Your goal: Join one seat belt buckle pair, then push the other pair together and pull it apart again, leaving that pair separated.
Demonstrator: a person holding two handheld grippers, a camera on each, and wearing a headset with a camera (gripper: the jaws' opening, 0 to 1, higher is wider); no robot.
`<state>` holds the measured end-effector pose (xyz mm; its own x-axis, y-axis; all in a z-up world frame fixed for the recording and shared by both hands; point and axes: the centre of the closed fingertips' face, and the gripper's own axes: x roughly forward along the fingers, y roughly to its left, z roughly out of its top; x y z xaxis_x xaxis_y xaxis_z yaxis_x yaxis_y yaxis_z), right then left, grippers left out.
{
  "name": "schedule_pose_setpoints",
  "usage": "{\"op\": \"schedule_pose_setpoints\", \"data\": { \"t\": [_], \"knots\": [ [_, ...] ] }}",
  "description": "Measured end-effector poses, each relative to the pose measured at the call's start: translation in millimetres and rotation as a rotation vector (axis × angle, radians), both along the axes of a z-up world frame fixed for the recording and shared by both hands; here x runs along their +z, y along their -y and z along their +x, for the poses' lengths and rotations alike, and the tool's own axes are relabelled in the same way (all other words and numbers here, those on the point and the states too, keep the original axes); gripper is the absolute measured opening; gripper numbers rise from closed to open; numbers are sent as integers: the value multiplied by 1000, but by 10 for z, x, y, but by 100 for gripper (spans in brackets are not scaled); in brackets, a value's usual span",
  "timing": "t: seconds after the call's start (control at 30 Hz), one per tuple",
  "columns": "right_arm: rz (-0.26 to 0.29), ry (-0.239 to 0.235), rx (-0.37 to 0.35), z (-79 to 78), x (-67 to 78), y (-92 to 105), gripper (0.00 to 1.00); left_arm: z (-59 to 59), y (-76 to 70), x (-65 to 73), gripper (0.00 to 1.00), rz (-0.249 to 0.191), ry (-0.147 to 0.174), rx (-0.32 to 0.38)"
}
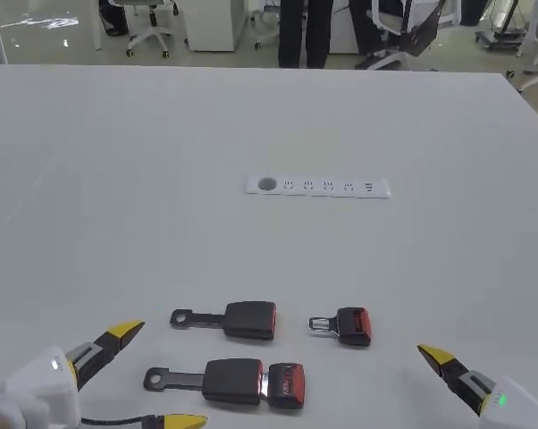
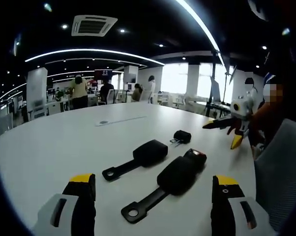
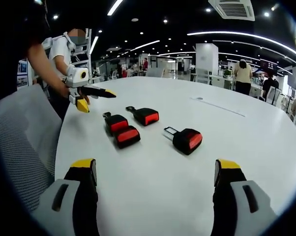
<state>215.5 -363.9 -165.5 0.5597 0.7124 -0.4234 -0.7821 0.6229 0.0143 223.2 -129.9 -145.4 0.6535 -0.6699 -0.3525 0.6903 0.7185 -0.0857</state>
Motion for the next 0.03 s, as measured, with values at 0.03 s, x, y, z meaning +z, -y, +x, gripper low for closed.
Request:
{"op": "schedule_pose_setpoints", "data": {
  "t": [0.03],
  "knots": [
    [0, 0, 0, -1, 2, 0, 100, -1, -5, -7, 100, 0, -2, -1]
  ]
}}
